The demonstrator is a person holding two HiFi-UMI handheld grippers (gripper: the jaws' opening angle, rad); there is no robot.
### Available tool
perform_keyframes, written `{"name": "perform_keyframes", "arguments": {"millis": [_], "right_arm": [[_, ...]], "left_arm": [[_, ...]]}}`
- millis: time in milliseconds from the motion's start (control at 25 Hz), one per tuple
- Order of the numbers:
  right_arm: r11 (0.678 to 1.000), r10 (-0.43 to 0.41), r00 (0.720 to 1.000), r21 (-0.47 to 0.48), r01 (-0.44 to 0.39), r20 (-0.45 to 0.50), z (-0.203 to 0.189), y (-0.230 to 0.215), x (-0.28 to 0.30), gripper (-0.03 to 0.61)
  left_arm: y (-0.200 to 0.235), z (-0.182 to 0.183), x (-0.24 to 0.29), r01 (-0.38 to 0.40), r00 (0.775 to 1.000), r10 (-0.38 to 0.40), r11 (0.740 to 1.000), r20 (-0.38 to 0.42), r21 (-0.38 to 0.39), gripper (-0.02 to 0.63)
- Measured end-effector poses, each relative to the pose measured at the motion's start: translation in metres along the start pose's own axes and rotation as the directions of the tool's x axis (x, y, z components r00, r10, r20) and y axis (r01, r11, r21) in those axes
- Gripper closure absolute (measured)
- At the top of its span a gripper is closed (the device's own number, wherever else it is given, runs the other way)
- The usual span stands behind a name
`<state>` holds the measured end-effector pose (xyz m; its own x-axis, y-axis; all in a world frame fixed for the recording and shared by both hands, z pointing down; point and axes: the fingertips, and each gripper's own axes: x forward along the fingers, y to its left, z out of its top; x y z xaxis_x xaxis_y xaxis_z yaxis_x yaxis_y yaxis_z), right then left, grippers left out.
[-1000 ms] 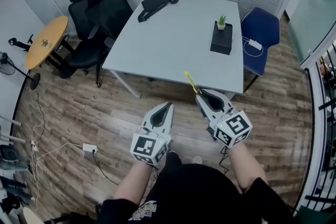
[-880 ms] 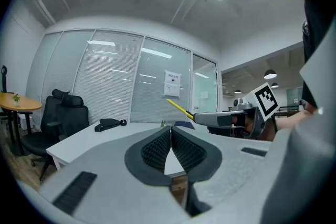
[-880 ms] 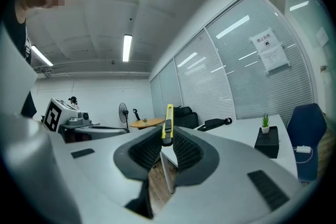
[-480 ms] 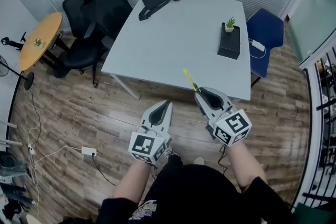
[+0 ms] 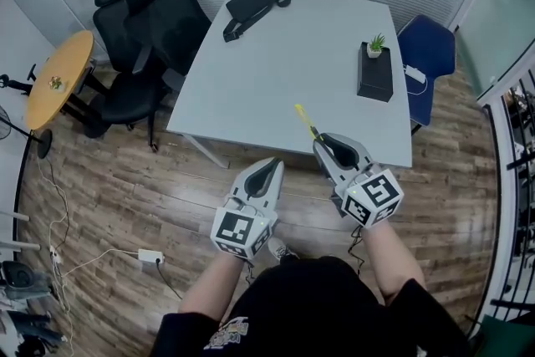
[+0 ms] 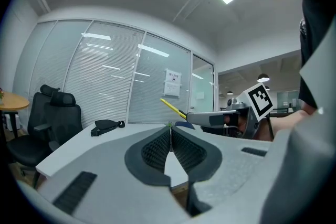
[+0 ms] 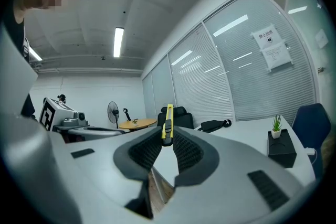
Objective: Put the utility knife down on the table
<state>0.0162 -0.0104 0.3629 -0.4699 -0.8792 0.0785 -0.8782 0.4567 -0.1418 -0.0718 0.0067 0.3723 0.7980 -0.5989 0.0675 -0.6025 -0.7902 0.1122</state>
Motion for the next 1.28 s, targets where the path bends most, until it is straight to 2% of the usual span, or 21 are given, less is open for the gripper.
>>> {"name": "perform_keyframes", "arguments": {"millis": [280,520,1000,1280], "right_arm": [[1.0,-0.017,1.0,-0.003,0.017,-0.009,0.002,-0.013,0.028,0.509],[1.0,-0.001,1.0,-0.015,0.001,-0.024,0.0,-0.042,0.05,0.509],[0.995,0.1,0.993,0.02,-0.099,-0.07,-0.006,-0.134,0.119,0.509],[0.986,0.163,0.983,0.039,-0.16,-0.085,-0.01,-0.172,0.145,0.509]], "left_arm": [[0.024,-0.001,0.011,0.011,1.0,-0.011,1.0,-0.014,-0.006,0.607],[0.037,-0.005,0.04,-0.005,1.0,0.004,1.0,-0.026,-0.022,0.607],[0.072,-0.016,0.138,-0.089,0.994,0.085,0.995,-0.065,-0.05,0.607],[0.084,-0.017,0.18,-0.155,0.986,0.151,0.987,-0.073,-0.051,0.607]]}}
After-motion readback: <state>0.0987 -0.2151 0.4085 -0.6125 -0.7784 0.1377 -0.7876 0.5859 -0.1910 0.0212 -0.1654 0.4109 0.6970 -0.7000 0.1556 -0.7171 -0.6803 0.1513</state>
